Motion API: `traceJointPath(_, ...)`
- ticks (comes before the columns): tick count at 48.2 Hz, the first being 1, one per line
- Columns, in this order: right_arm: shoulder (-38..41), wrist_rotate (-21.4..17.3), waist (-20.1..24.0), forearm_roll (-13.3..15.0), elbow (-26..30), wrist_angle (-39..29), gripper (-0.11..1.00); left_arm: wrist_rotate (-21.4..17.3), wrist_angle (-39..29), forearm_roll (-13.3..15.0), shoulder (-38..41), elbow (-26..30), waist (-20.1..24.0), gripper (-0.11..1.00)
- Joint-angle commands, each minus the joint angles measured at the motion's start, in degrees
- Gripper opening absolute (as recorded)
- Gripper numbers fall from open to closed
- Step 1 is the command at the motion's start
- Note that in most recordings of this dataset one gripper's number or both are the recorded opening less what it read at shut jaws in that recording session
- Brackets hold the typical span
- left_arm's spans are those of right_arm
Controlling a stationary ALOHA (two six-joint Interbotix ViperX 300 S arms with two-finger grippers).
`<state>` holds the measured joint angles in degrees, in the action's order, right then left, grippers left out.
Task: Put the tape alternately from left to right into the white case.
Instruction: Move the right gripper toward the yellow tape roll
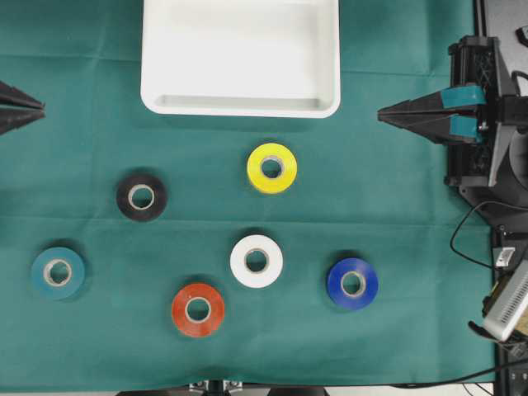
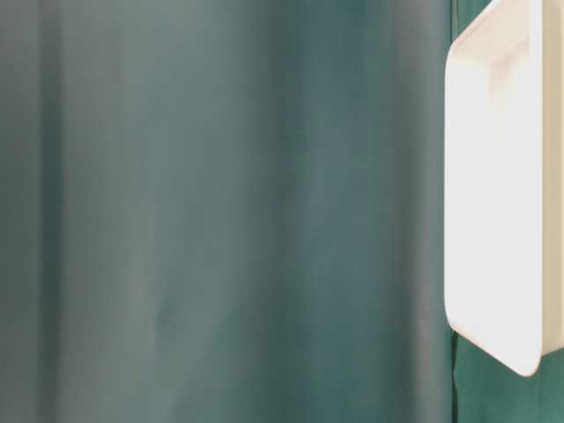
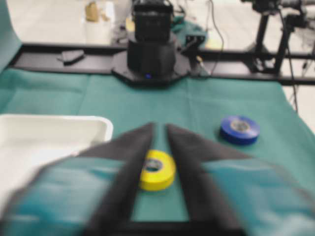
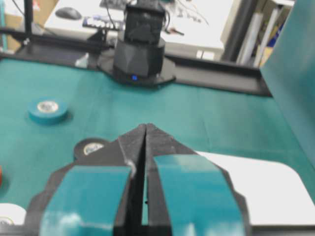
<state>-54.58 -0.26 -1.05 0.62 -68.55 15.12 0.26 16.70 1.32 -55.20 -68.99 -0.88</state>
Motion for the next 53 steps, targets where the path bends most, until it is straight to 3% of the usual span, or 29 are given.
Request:
traceJointPath(1,0.70,-0.26,-0.44,0.00,1.32,-0.44,-0.03,0.00,0.35,0.09,0.88,0.44,-0.26,0.03)
traceJointPath(7,1.32,-0.79,-0.70,0.00,1.85,-1.05,0.12,0.00,0.35,0.18,1.05,0.09,-0.26,0.29)
traceJointPath(13,1.93,-0.97,-0.70,0.00,2.46,-1.93,0.44,0.00,-0.09,0.09,1.05,-0.09,-0.35,0.67)
traceJointPath(15,2.20,-0.97,-0.70,0.09,2.72,-2.29,0.56,0.00,-0.26,0.09,1.05,-0.09,-0.35,0.70)
traceJointPath(18,2.64,-0.97,-0.70,0.09,2.99,-2.64,0.74,0.00,-0.70,0.18,1.14,0.09,-0.35,0.67)
traceJointPath(19,2.90,-1.05,-0.70,0.09,3.08,-2.72,0.75,0.00,-1.05,0.09,1.14,0.18,-0.35,0.66)
traceJointPath(33,7.21,-2.55,-0.70,0.09,5.63,-4.48,0.72,0.09,-5.89,0.18,3.96,2.11,-0.35,0.66)
traceJointPath(53,15.47,-4.83,-0.70,0.00,11.34,-14.33,0.71,0.97,-13.71,0.35,13.18,7.82,-0.35,0.66)
